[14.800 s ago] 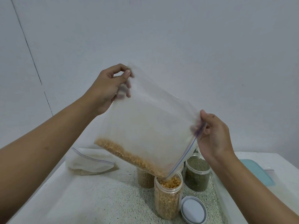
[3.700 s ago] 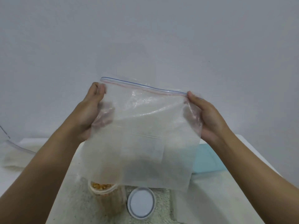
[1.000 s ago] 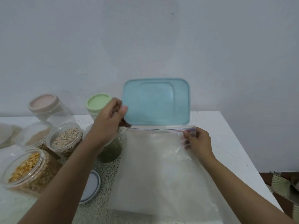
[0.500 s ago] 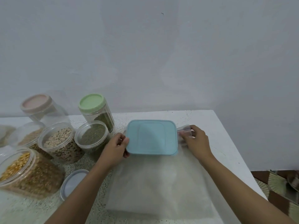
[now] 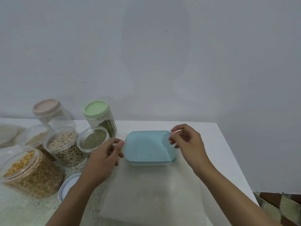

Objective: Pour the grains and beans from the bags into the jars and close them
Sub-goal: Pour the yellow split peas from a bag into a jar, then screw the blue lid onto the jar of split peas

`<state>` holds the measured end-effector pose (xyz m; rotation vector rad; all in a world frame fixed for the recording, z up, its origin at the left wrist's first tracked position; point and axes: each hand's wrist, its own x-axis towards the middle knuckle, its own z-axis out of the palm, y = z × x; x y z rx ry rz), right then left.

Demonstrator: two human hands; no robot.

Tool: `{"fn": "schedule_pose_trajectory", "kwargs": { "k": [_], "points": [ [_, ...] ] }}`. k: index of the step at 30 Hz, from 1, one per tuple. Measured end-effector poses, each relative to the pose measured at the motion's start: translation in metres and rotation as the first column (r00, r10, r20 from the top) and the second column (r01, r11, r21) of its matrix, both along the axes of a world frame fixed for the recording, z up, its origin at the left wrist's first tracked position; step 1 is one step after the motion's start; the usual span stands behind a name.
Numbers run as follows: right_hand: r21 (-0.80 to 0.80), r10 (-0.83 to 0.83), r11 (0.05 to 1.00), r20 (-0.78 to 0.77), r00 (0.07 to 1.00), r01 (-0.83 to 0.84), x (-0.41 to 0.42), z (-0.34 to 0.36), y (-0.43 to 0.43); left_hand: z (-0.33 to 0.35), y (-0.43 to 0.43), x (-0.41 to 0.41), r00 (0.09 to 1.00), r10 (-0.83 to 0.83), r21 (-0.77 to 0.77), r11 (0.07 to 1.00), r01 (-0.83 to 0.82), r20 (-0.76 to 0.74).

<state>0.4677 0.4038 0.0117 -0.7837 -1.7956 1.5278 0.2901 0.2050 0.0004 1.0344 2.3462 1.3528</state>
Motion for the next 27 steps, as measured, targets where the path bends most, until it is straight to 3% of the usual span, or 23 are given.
{"fn": "schedule_pose_trajectory", "kwargs": {
  "k": [10,15,19,21,24,27],
  "points": [
    [0.043,0.358,0.933,-0.005,0.934,-0.357,-0.078,0.033,-0.078,0.057,-0.084,-0.025,0.993,0.071,0.210,0.976,-0.051,-0.090],
    [0.081,0.416,0.905,0.038,0.908,-0.418,-0.124,0.028,-0.127,0.068,-0.138,-0.064,0.983,0.122,0.270,0.960,-0.081,-0.140],
    [0.114,0.435,0.887,0.111,0.893,-0.447,-0.158,0.023,-0.168,0.071,-0.175,-0.102,0.983,0.099,0.220,0.973,-0.063,-0.155],
    [0.163,0.448,0.866,0.165,0.879,-0.472,-0.173,0.019,-0.188,0.070,-0.191,-0.124,0.984,0.082,0.182,0.982,-0.053,-0.161],
    [0.309,0.406,0.796,0.365,0.838,-0.520,-0.189,0.010,-0.206,0.060,-0.206,-0.153,0.993,0.033,0.138,0.990,-0.018,-0.110],
    [0.364,0.331,0.693,0.607,0.723,-0.622,-0.200,0.003,-0.222,0.045,-0.215,-0.169,0.999,-0.008,0.145,0.989,0.016,-0.052]
  ]
}}
